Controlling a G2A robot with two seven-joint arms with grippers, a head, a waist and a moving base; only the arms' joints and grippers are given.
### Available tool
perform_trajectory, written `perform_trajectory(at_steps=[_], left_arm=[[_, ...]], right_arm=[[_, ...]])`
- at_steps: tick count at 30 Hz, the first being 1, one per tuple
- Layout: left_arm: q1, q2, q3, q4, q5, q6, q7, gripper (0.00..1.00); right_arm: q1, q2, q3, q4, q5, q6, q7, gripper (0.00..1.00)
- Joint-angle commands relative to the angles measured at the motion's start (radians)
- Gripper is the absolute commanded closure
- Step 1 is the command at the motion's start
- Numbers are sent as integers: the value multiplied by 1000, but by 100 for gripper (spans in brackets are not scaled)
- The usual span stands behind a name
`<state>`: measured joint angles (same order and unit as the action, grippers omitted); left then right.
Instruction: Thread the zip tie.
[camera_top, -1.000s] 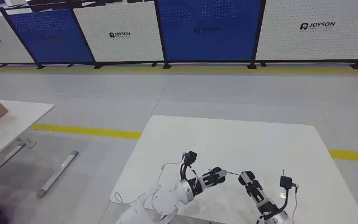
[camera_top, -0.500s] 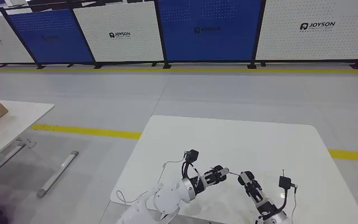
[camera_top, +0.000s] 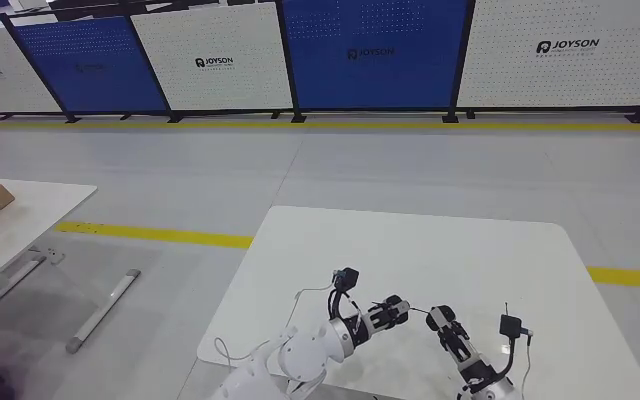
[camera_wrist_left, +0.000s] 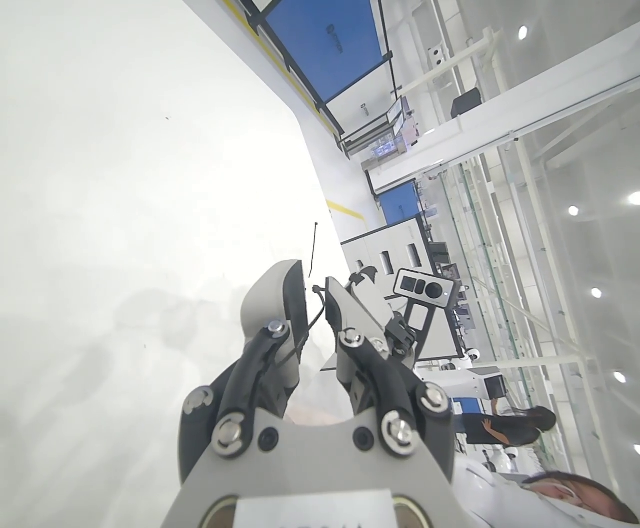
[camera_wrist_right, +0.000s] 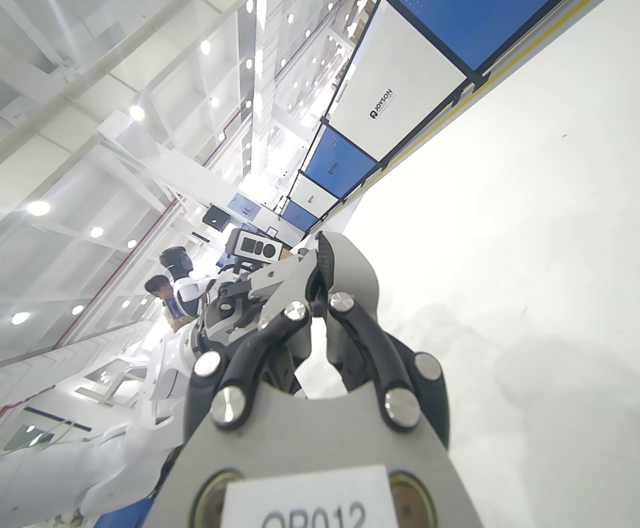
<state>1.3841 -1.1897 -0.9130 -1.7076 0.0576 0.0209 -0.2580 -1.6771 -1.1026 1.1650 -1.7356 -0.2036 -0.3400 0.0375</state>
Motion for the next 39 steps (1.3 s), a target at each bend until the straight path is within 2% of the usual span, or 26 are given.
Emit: perform_trajectory(at_steps=[1,5,10,28,39], left_arm=[[0,-1,3,2,2,0,2,85],[-3,-3,9,5,5,0,7,86],[-5,-4,12,8,3,0,12,100],[8,-1,13,-9,30,-23,-5,100],[0,0,7,-10,19,-27,-33,100]], right_arm=[[0,0,0,0,0,0,0,100],[-1,0,1,0,-1,0,-1,100],[-3,0,2,-1,-2,0,-2,100],[-2,0,6,5,-5,0,11,100],[2,-1,3,7,-7,0,23,100]])
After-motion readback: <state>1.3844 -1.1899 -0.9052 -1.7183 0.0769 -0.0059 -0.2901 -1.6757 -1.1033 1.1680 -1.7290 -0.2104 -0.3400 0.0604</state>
